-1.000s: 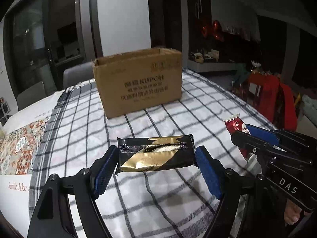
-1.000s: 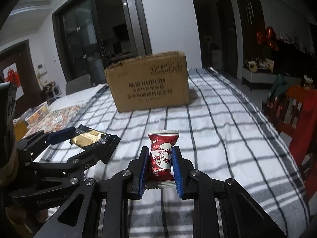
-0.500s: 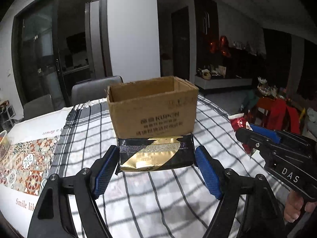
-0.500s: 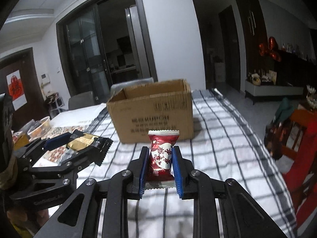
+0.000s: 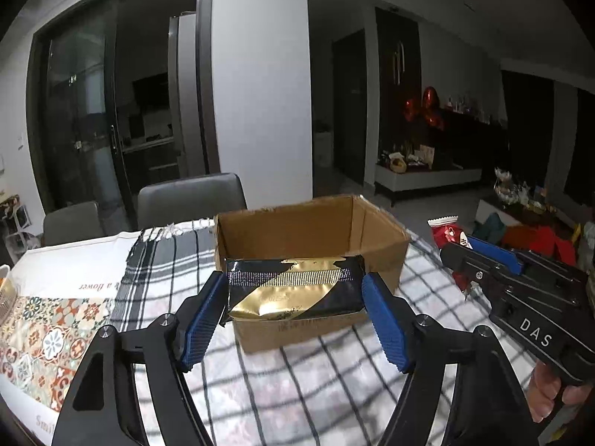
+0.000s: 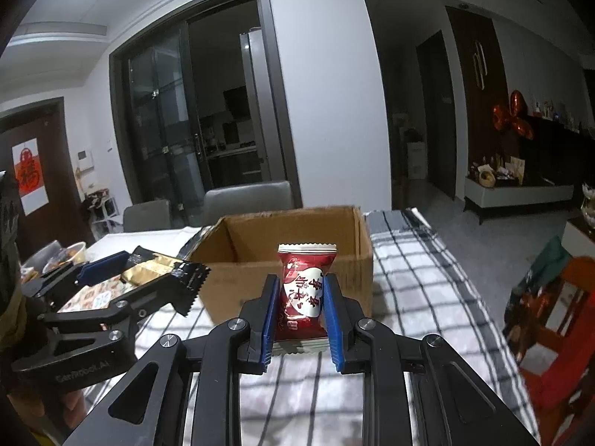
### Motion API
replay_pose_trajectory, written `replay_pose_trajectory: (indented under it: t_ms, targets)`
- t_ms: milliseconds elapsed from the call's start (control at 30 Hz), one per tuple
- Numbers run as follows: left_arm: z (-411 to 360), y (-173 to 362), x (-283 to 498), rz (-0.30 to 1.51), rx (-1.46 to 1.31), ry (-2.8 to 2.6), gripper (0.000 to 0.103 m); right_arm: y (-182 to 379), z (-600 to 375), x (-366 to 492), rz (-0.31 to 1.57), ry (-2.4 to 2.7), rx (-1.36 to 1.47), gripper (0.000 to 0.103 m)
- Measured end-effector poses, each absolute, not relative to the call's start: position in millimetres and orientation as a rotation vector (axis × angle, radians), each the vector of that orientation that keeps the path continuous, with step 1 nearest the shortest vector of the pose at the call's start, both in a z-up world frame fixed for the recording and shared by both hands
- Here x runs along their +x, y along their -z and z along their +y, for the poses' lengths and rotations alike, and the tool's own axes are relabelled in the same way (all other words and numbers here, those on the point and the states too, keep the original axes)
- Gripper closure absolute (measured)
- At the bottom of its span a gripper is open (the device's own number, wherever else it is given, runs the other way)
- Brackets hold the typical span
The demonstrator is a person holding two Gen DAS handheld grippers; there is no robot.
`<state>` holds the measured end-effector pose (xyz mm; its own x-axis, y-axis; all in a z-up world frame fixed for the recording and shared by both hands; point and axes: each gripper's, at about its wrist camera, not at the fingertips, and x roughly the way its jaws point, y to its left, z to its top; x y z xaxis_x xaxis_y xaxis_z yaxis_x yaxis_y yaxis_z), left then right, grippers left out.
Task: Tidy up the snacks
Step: 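Carry the black-gold bar and red-white candy over the box and release both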
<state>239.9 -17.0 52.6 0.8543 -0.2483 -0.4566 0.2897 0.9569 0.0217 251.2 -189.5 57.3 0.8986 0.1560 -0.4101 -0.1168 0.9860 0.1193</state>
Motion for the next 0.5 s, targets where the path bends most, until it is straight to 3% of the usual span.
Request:
replay_pose_trajectory:
  t_ms: [433, 500]
  targets:
    - [-23.0, -64.7, 316.5, 0.463, 0.076, 0.266, 0.030, -70.8, -188.0, 323.3, 0.441, -0.165, 0.053, 0.079]
    - [-24.2, -61.8, 326.1, 0.470, 0.072, 0.266, 0.034, -65.8, -188.0, 341.1, 0.478, -0.178, 0.056, 0.079]
